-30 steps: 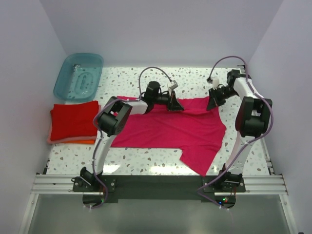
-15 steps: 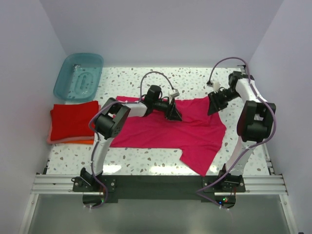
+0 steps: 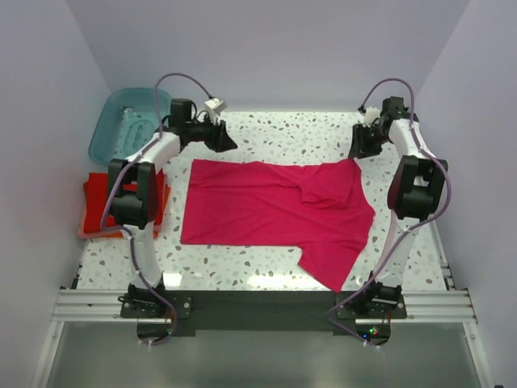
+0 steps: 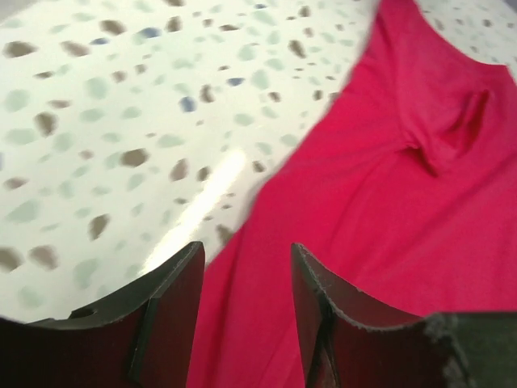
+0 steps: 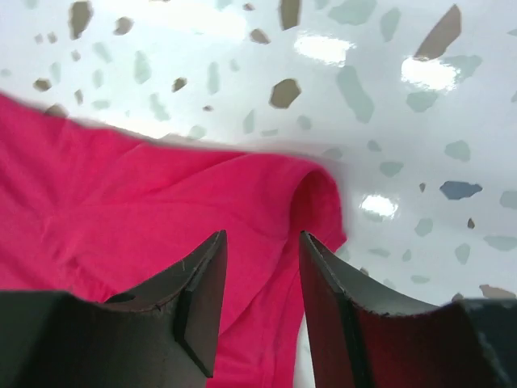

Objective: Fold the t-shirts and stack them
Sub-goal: Fold the tshirt

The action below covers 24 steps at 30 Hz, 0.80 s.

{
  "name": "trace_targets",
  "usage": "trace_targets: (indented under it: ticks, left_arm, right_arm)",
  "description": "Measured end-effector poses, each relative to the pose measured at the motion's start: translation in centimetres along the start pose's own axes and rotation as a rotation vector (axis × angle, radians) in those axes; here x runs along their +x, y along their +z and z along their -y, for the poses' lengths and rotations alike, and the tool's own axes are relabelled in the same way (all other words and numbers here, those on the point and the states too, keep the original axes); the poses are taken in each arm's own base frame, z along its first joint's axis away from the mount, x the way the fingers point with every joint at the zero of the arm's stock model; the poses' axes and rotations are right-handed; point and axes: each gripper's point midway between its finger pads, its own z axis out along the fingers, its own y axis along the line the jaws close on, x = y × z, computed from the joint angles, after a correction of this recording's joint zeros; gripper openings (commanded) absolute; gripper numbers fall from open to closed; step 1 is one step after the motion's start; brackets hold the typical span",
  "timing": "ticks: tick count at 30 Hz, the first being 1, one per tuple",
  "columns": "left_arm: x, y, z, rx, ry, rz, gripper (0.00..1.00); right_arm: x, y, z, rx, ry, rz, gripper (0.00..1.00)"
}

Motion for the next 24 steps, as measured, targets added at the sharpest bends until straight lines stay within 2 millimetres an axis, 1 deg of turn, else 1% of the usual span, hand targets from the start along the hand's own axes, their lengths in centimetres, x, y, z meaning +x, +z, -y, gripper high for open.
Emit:
trace_targets:
  ticks: [3,6,8,10,13,15,18,21,22,24]
  left_arm:
    - [-0.2,-2.8,-3.9,-0.121,-0.002,-0.049,0.52]
    - [-0.1,-4.4,-6.5,-0.199,0.020,-0.102,0.53]
    - [0.7,-5.1,-7.6,-0.221,0.034,-0.154,0.56]
    - [1.7,-5.7,-8.5,-0.235,0.047,-0.206,0.58]
    - [3.8,-6.5,-9.4,-0.235,0.059,-0.293,0.59]
    - [4.8,-6.9,-10.1,-0.232,0.073,-0.344,0.59]
    - [6.5,-7.3,-11.2,-0.230,0.093,-0.410,0.59]
    - [8.1,-7.7,-11.7,-0.229,0.103,-0.467,0.59]
    - [8.6,-7.8,-11.8,-0.231,0.107,-0.484,0.59]
    - [9.2,-8.0,-12.2,-0.235,0.123,-0.512,0.59]
  right_arm:
    - [0.4,2.0,1.2,0.024,0.046,-0.028,0.45]
    - [1.3,3.4,1.8,0.030,0.079,-0.061,0.43]
    - [1.6,3.8,1.8,0.027,0.091,-0.072,0.42]
    - [1.7,4.0,1.8,0.022,0.099,-0.075,0.40]
    - [1.8,4.2,1.5,0.005,0.109,-0.074,0.38]
    - [1.7,4.4,1.4,-0.008,0.113,-0.072,0.36]
    - [1.5,4.8,1.2,-0.024,0.118,-0.068,0.30]
    - [1.4,5.0,1.2,-0.033,0.118,-0.067,0.20]
    - [1.4,5.1,1.2,-0.035,0.119,-0.066,0.14]
    - [1.4,5.1,1.0,-0.046,0.119,-0.065,0.08]
